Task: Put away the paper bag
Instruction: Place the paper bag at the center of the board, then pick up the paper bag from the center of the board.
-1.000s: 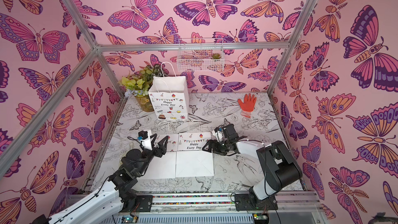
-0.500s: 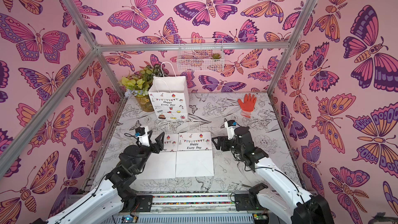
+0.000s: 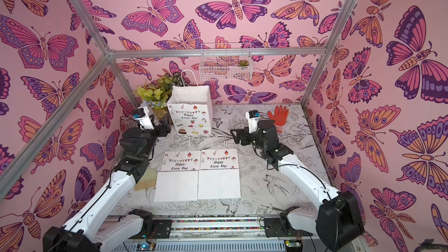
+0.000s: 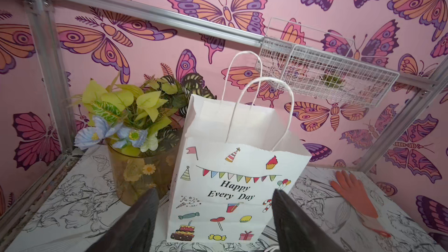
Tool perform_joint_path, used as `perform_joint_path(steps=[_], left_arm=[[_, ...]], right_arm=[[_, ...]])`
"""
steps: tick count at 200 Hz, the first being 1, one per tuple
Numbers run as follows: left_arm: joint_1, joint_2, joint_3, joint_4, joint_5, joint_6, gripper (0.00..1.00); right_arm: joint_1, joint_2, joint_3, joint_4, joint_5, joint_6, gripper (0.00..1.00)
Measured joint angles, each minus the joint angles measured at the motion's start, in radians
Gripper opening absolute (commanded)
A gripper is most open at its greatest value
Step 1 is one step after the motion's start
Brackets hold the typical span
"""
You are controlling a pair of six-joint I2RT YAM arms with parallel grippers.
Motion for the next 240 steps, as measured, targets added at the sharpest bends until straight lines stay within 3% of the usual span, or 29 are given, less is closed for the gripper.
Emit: perform_joint_path(steps=[33, 86, 137, 180, 240], left_arm=[[0.051, 0.098, 0.050, 0.009, 0.087, -0.014, 0.77], [0.129, 0.275, 0.208, 0.093, 0.278, -0.054, 0.79], [0.128, 0.309, 0.198, 0.098, 0.367, -0.040, 0.80], [0.128, 0.365, 0.198, 0.108, 0.399, -0.035, 0.80], [0.128, 0.444, 0.198, 0.136, 0.455, -0.062, 0.80]], right_arm=[[0.028, 0.154, 0.176, 0.124, -0.015, -0.024, 0.81], [0.115, 0.492, 0.468, 0.092, -0.020, -0.149, 0.81], [0.145, 0.607, 0.510, 0.101, 0.002, -0.228, 0.72], [0.143, 0.734, 0.629, 0.097, 0.001, -0.251, 0.69], [0.143, 0.789, 0.724, 0.095, -0.003, -0.265, 0.66]])
